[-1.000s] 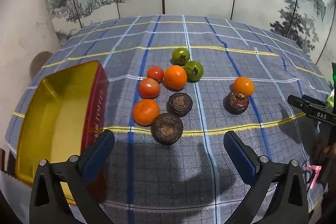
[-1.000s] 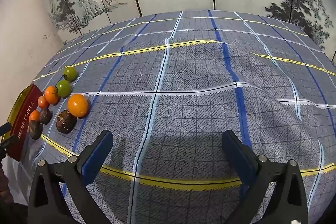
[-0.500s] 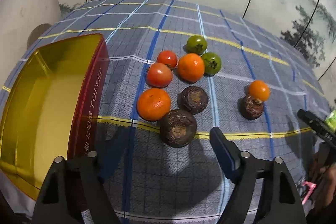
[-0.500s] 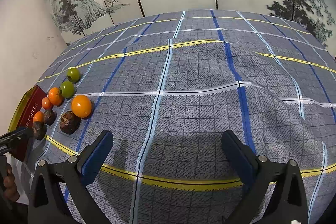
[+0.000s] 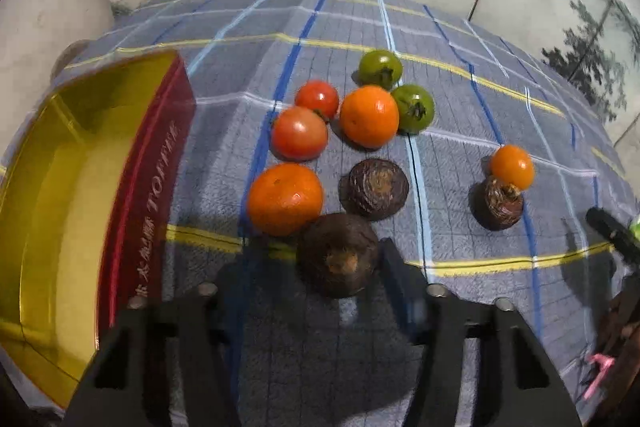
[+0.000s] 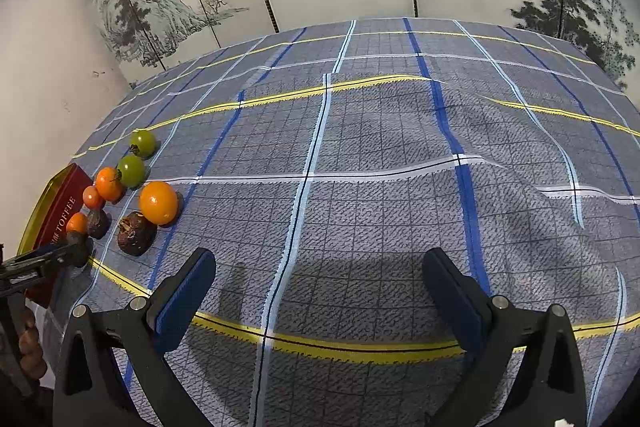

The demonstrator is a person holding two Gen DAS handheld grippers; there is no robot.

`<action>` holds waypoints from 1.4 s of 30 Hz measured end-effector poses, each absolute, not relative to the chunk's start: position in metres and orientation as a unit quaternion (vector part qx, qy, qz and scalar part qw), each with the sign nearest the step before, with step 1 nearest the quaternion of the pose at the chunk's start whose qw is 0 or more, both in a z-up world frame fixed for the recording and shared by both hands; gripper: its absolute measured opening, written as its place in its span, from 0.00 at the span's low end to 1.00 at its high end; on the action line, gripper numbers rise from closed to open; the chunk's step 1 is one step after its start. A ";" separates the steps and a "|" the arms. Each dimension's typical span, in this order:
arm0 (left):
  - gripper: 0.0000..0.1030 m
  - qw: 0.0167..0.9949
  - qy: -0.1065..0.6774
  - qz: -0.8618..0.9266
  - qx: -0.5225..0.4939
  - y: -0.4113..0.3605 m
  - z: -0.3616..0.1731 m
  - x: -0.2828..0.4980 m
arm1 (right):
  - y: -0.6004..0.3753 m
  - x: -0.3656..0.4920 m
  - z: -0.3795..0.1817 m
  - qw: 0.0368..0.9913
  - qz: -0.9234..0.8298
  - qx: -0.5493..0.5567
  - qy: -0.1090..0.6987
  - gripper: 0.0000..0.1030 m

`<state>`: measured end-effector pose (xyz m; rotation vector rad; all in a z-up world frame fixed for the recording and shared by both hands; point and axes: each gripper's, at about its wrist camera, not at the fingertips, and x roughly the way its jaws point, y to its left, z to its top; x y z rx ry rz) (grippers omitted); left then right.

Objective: Organize fruits
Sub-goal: 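Reach the left gripper toward the dark brown fruit and grasp it, then carry the dark brown fruit with the left gripper over the tin and release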

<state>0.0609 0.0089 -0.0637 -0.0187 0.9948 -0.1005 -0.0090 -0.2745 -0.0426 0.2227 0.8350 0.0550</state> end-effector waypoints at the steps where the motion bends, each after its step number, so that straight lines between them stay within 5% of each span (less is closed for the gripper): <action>1: 0.37 0.880 0.472 -0.049 0.008 0.005 -0.064 0.060 | -0.274 -0.009 -0.043 0.908 0.027 0.108 0.405 1.00; 21: 0.37 0.907 0.417 -0.066 0.005 0.020 -0.001 0.006 | -0.269 -0.002 -0.048 0.902 -0.003 0.085 0.423 1.00; 42: 0.37 0.914 0.403 -0.028 0.022 0.052 0.010 0.001 | -0.255 0.002 -0.051 0.896 -0.028 0.038 0.442 1.00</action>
